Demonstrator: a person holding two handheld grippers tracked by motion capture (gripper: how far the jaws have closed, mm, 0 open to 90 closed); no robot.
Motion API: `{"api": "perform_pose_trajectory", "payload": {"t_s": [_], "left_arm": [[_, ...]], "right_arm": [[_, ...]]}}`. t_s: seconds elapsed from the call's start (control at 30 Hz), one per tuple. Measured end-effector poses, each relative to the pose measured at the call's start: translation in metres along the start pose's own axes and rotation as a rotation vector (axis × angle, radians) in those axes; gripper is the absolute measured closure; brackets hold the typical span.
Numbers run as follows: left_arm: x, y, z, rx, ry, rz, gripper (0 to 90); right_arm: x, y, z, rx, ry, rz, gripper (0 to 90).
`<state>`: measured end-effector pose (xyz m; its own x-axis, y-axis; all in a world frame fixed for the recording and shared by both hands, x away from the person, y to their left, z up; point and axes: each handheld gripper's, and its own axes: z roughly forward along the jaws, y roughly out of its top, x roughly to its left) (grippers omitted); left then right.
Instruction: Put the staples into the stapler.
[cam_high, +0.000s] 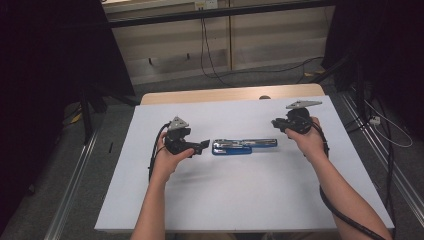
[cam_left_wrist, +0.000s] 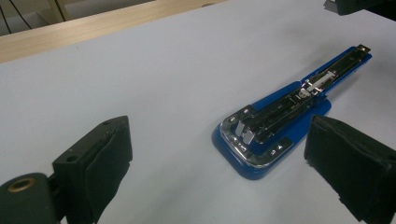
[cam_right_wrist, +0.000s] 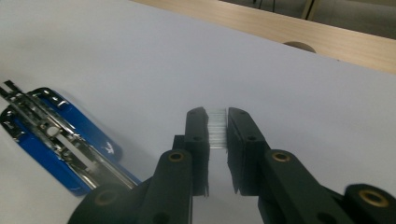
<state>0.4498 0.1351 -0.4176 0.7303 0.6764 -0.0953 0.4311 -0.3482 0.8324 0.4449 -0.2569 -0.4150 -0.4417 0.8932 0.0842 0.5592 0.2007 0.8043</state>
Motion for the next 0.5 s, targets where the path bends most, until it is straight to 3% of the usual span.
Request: {"api": "perform_pose_trajectory", "payload": {"t_s": [0.5], "left_arm": [[0.002, -0.004, -0.005, 0.003, 0.008, -0.012, 7.9]], "right_arm": [[0.016, 0.011, 0.002, -0.011, 0.092, -0.076, 79.3]]}}
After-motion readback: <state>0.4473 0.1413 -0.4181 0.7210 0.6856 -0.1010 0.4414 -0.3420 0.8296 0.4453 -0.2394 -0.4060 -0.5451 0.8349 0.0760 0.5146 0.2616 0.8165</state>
